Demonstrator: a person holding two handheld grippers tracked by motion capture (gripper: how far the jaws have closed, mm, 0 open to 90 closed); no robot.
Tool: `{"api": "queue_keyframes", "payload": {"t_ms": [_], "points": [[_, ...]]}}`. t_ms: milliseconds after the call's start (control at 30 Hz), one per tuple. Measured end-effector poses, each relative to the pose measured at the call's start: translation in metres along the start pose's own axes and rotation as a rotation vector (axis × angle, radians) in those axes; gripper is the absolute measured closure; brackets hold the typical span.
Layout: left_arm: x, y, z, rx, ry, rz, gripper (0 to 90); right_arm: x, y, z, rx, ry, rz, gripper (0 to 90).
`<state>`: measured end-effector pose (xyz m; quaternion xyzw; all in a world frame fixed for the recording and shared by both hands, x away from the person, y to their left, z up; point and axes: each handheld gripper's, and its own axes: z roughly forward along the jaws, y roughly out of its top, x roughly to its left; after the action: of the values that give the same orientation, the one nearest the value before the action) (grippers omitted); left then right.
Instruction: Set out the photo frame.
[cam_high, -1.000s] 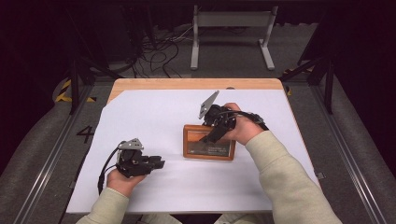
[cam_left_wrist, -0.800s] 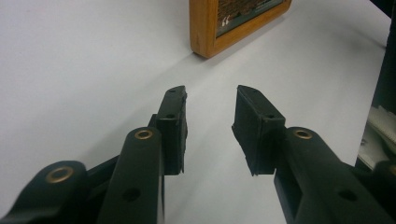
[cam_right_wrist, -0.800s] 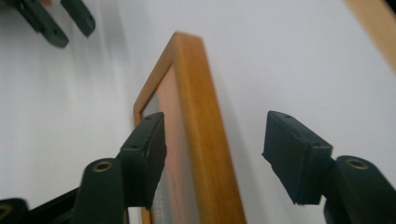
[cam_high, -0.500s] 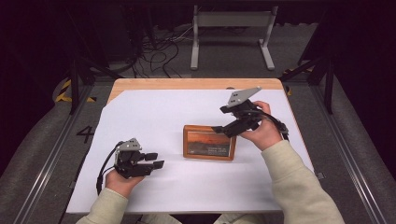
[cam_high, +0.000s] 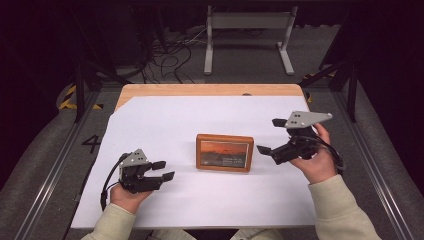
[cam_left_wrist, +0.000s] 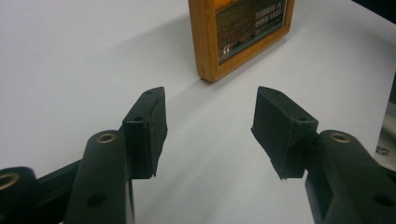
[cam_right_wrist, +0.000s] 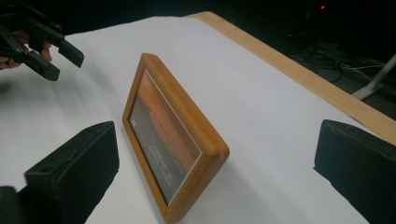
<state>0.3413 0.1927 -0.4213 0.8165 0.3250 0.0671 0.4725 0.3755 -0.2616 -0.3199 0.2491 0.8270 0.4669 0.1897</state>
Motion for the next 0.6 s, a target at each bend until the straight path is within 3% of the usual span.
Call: {"api": "queue_keyframes", "payload": {"t_ms": [167, 367, 600], "points": [[-0.001, -0.001, -0.004, -0.031, 0.009, 0.014, 40.4, 0.002, -0.022, -0.020, -0.086, -0.062, 0.036, 0.0], [0.002, -0.003, -0.008, -0.056, 0.040, 0.016, 36.2, 0.003, -0.054, -0.025, -0.099, -0.138, 0.074, 0.0], [0.004, -0.006, -0.010, -0.077, 0.067, 0.041, 32.2, 0.008, -0.088, -0.020, -0.136, -0.175, 0.073, 0.0]]}}
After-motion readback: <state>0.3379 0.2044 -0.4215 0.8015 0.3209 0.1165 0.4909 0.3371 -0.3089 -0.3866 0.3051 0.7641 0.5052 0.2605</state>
